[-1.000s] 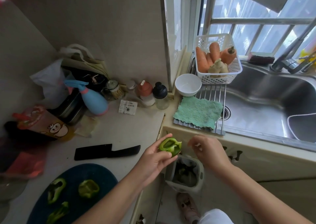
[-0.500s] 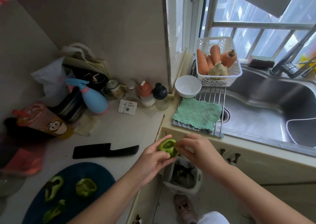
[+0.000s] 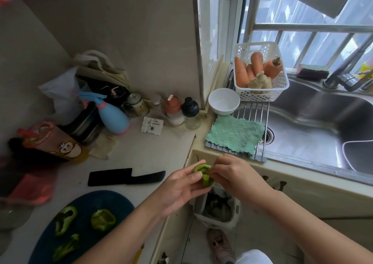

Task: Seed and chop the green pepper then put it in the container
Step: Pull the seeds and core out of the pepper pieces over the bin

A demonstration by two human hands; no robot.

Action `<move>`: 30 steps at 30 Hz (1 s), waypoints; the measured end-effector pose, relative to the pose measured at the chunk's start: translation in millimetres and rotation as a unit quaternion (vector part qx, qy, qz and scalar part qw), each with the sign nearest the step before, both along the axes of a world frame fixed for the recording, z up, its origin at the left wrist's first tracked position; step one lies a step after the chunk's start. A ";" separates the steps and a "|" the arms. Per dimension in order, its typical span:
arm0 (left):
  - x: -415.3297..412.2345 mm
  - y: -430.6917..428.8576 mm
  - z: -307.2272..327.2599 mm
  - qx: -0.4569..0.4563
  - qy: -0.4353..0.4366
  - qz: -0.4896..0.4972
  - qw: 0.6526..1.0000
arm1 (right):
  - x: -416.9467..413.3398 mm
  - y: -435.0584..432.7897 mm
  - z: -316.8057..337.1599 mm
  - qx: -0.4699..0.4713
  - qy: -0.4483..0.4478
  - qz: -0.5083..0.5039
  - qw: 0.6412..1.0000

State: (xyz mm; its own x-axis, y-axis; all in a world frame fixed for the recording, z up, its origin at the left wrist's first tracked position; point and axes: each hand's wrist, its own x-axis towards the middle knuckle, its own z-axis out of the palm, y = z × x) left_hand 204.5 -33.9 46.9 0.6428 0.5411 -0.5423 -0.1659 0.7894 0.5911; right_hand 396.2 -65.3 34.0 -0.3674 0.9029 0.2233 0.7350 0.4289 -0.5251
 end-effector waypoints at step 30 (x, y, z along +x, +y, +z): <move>-9.9 1.1 -8.9 -0.054 -0.016 0.040 0.998 | 12.6 -16.5 -72.2 -0.223 -0.154 -0.149 0.951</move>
